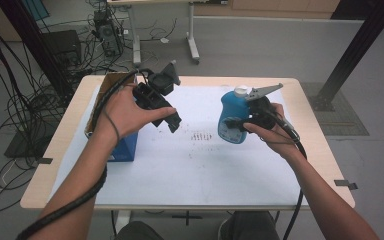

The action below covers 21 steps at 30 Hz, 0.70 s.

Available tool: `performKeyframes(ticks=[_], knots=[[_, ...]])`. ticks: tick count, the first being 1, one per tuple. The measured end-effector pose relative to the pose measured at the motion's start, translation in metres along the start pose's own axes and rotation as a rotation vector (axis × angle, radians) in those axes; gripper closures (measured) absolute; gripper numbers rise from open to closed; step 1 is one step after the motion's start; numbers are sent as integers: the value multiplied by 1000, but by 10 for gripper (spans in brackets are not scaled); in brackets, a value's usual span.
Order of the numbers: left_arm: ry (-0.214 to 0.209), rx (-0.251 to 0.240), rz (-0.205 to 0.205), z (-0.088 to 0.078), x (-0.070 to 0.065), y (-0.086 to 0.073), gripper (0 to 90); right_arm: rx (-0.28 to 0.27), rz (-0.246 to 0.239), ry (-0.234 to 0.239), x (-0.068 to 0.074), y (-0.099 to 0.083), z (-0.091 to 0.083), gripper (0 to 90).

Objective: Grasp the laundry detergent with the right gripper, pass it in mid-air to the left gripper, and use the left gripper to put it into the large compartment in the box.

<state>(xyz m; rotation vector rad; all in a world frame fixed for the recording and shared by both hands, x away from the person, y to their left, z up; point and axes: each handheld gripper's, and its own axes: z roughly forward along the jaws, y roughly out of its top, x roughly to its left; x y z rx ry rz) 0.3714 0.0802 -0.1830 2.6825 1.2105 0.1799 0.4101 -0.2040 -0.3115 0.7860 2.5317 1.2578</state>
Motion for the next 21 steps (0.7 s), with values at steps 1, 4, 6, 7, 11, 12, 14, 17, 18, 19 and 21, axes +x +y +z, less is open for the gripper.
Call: performKeyframes(ticks=[1,4,6,7,11,12,14,17,18,19,21], knots=[[0,2,29,-5,0,2,53,1,-11,14,3,5,1,441],[14,-2,80,-19,3,8,51,0,-51,71,17,24,8,441],[16,-13,110,-27,5,10,51,2,-62,84,20,28,11,441],[21,-21,128,-30,7,11,51,2,-75,98,23,32,13,441],[32,-16,210,-42,12,13,50,4,-119,158,36,45,24,441],[24,-11,229,-44,13,13,50,4,-129,172,39,48,27,440],[2,-8,281,-49,14,13,50,10,-150,199,46,53,34,440],[-14,4,329,-54,13,15,50,16,-189,239,55,59,44,440],[-17,8,342,-55,11,15,50,18,-203,256,59,62,48,440],[-25,10,362,-56,10,16,51,19,-210,267,61,63,50,440],[-47,20,398,-57,6,17,53,20,-234,296,69,67,58,440]])
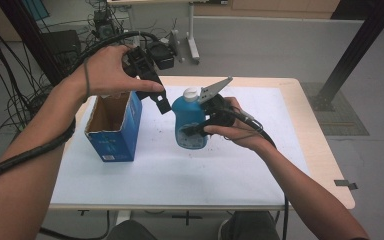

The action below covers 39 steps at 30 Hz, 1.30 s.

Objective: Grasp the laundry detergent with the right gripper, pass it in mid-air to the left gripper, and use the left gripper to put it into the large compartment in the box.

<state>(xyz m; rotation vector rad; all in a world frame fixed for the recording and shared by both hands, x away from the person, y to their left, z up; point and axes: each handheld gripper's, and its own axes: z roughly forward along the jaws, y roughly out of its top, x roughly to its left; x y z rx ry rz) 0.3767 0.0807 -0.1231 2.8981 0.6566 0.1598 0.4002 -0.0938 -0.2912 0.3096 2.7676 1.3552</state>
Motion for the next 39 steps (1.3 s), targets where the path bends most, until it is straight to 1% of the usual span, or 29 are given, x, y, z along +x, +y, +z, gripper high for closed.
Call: performKeyframes(ticks=[1,3,6,7,8,9,12,14,18,21,23,24,25,26,28,32,37,39], knots=[[-5,7,13,0,-2,1,53,0,0,0,0,0,0,440],[-14,26,34,-1,-4,3,53,-4,-11,18,2,3,5,440],[-18,48,47,-1,-5,3,49,-15,-37,46,5,7,10,440],[-20,53,52,-2,-6,3,49,-15,-51,55,7,8,12,440],[-25,54,56,-2,-6,2,49,-13,-70,75,10,9,15,439],[-33,61,60,-3,-7,2,49,-13,-70,75,10,9,15,439],[-53,64,74,-2,-11,2,49,-7,-85,98,16,10,19,439],[-52,74,89,-1,-14,2,49,-3,-101,103,21,12,22,439],[-77,87,100,1,-19,4,49,-5,-121,116,29,14,24,439],[-71,113,118,4,-24,6,49,-13,-129,116,33,15,24,439],[-69,121,126,5,-28,7,49,-22,-136,113,36,16,24,439],[-71,125,137,5,-29,8,49,-27,-139,114,37,16,24,440],[-74,122,136,5,-30,8,49,-29,-140,117,37,17,23,440],[-74,122,141,5,-30,8,49,-32,-140,119,38,17,23,440],[-76,124,140,6,-31,8,49,-34,-144,112,38,18,23,439],[-63,142,153,10,-29,9,49,-53,-147,110,37,20,23,439],[-74,132,159,16,-26,9,49,-57,-152,118,36,21,25,438],[-73,140,162,18,-26,9,49,-59,-156,120,36,21,25,438]])
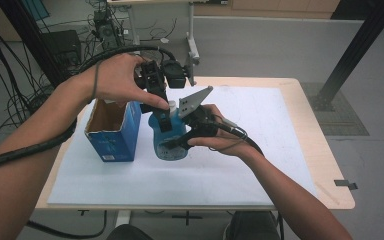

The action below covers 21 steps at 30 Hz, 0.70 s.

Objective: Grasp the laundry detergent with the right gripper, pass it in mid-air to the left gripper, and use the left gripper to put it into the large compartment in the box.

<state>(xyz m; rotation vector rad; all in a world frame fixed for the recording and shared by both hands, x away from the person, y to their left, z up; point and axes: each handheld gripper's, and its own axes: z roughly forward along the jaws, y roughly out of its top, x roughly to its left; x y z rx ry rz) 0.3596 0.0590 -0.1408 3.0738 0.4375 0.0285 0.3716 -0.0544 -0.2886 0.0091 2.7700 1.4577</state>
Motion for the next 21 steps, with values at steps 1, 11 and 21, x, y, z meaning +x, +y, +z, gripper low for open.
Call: performKeyframes(ticks=[1,11,21], knots=[[-1,2,3,1,1,0,49,-1,-3,2,0,0,0,438],[-18,27,13,13,4,4,49,-9,-13,11,0,2,2,438],[-24,31,19,22,8,7,49,-15,-35,17,2,5,1,438]])
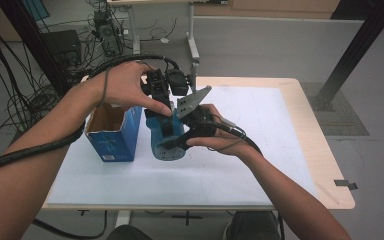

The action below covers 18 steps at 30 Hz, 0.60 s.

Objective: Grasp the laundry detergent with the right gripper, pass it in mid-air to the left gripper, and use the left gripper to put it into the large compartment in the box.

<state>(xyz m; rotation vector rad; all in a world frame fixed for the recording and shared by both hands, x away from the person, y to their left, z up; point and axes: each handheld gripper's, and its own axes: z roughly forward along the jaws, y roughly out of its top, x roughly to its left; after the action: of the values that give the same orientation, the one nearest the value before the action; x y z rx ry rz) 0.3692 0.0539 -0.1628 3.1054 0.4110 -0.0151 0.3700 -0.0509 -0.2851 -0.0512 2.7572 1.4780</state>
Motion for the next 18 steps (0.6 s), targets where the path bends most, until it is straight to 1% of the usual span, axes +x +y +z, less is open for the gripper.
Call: performKeyframes(ticks=[1,2,6,16,18], knots=[[-1,-3,4,0,0,0,49,-4,11,8,1,0,0,438],[-1,-6,6,0,0,0,49,-7,4,-1,0,1,-1,438],[1,-5,14,0,1,1,49,-19,-6,-8,-1,2,-2,438],[7,-23,18,0,-1,5,49,-25,0,-16,0,2,-7,438],[13,-24,19,-1,-1,6,49,-26,-1,-17,0,2,-7,438]])
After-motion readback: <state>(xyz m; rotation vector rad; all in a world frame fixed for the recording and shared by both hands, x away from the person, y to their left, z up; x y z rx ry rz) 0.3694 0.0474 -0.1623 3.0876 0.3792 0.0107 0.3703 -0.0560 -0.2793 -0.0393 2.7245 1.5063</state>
